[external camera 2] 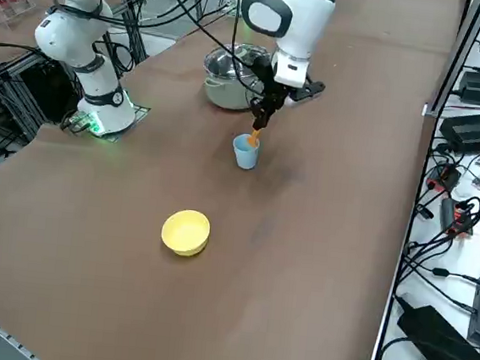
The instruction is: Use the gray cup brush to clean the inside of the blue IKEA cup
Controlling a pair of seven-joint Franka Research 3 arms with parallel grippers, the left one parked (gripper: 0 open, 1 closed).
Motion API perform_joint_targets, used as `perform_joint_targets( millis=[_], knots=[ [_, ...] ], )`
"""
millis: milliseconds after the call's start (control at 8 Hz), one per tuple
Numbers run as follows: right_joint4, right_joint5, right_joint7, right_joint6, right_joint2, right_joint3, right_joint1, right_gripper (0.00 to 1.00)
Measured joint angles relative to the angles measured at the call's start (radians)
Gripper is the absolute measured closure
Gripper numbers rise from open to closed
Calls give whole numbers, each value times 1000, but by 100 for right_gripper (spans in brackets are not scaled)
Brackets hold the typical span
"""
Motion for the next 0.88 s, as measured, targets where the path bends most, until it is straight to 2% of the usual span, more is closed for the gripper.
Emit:
perform_joint_targets(
  millis=[500, 875],
  knots=[
    [0, -6, 0, -37, 2, -9, -6, 96],
    [0, -71, 0, -38, 6, -12, -18, 96]
  ],
)
